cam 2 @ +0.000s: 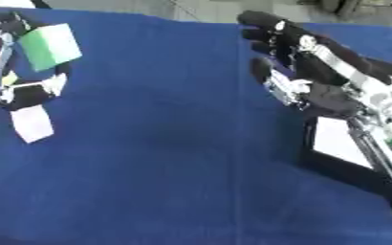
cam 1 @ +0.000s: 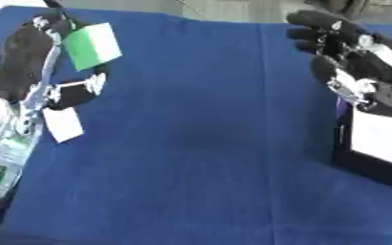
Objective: Pick up the objects with one hand, pass them to the other hand, and then place them into the box on the other side of the table.
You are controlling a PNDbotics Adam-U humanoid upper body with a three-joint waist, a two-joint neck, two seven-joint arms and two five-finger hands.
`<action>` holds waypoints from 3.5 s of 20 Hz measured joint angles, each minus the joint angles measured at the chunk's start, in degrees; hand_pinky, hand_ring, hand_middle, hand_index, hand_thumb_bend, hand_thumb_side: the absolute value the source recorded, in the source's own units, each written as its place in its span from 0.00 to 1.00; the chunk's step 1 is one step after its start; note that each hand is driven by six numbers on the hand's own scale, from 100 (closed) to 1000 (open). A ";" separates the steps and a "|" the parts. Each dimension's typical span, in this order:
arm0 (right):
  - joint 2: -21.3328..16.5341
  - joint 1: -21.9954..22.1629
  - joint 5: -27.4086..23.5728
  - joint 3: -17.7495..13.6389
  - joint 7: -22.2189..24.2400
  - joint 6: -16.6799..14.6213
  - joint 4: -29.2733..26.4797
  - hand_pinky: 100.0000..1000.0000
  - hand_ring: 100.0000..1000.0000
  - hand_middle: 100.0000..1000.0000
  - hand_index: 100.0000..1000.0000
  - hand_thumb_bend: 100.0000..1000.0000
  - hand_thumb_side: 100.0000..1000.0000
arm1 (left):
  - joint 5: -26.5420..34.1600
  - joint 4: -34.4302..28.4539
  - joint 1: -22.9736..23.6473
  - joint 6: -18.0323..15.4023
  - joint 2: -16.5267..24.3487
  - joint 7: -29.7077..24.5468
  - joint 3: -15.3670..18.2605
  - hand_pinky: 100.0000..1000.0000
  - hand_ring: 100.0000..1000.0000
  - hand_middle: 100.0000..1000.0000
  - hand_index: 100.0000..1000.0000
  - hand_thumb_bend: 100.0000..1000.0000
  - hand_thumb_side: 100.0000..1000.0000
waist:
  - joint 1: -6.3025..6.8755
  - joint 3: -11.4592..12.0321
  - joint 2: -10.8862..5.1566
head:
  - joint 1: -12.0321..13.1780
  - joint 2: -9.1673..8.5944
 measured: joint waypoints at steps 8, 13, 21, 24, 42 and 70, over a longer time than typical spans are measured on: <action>2.27 -5.27 4.29 4.27 2.03 8.25 0.00 1.00 1.00 1.00 1.00 0.00 0.52 | -8.17 1.51 0.02 -2.30 -3.40 5.26 -0.89 0.69 0.52 0.59 0.63 0.00 0.00 | -0.13 -0.05 -0.22 | -0.81 0.82; 3.18 -8.25 6.82 6.59 1.67 12.93 0.00 1.00 1.00 1.00 1.00 0.00 0.46 | -13.25 1.59 -0.10 -4.18 -5.05 9.57 -1.92 0.67 0.51 0.57 0.63 0.00 0.00 | -0.37 0.02 -0.26 | -0.82 1.12; 4.55 -12.12 9.43 10.06 -0.86 20.08 -0.01 1.00 1.00 1.00 1.00 0.00 0.43 | -18.12 2.47 -0.90 -5.38 -8.16 15.97 -2.78 0.64 0.47 0.52 0.62 0.00 0.00 | -0.88 0.53 -0.52 | -1.52 1.14; 5.13 -13.37 10.29 11.30 -1.07 22.34 -0.01 1.00 1.00 1.00 1.00 0.00 0.45 | -19.11 2.92 -1.24 -5.07 -9.29 16.88 -2.96 0.64 0.46 0.50 0.62 0.00 0.00 | -1.04 0.69 -0.52 | -1.77 1.10; 6.83 -18.14 14.02 15.29 -1.55 29.57 -0.01 1.00 1.00 1.00 1.00 0.00 0.42 | -21.61 5.81 -2.79 -5.64 -13.18 19.26 -3.67 0.61 0.44 0.48 0.61 0.00 0.00 | -1.43 1.75 -0.55 | -2.37 0.58; 7.84 -19.20 11.38 15.73 0.67 28.40 5.32 1.00 1.00 1.00 1.00 0.00 0.55 | -23.22 8.40 -4.02 -5.91 -14.64 24.11 -4.01 0.57 0.42 0.46 0.59 0.00 0.00 | -1.73 2.56 -0.55 | -3.28 0.66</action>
